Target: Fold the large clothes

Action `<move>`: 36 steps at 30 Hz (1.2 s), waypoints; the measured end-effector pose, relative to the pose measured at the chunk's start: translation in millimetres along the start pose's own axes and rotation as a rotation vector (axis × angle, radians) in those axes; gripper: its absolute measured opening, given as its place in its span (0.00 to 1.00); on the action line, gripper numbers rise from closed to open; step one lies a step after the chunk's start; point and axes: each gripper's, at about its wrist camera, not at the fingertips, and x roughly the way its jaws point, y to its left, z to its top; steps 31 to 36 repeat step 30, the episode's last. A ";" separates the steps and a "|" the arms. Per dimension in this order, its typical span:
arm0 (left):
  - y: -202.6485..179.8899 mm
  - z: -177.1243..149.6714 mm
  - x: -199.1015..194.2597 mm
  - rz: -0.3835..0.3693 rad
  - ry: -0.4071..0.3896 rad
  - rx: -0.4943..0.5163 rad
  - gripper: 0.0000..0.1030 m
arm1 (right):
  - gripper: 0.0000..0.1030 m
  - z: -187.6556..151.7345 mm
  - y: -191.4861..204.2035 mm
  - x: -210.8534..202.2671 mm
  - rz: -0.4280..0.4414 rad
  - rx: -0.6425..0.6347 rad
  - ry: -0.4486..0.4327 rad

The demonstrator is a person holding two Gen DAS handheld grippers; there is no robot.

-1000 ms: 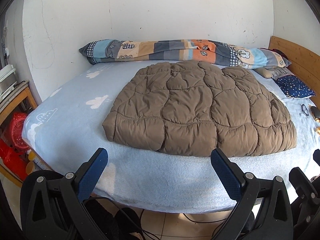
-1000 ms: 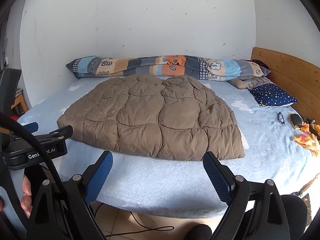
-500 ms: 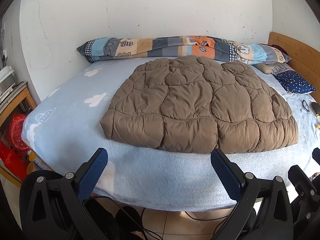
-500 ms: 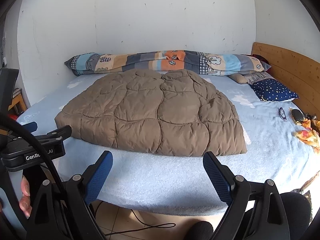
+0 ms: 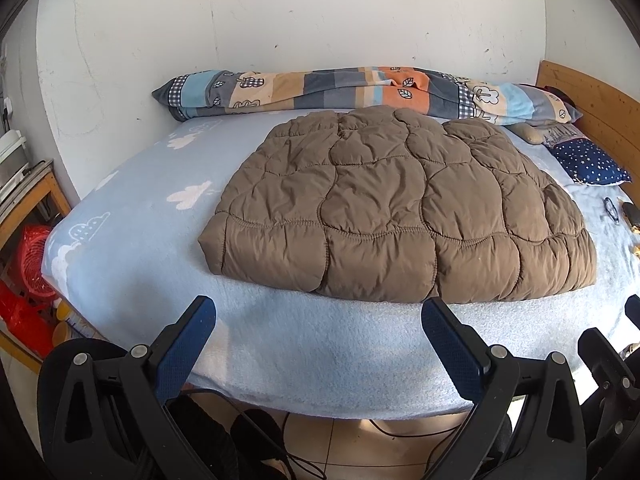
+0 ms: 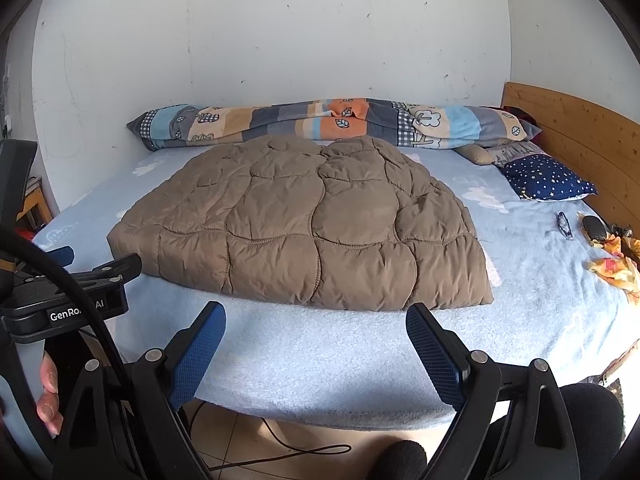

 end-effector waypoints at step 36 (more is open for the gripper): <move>2.9 -0.4 6.0 -0.020 0.047 0.044 1.00 | 0.91 -0.5 -3.7 0.5 0.012 0.000 0.007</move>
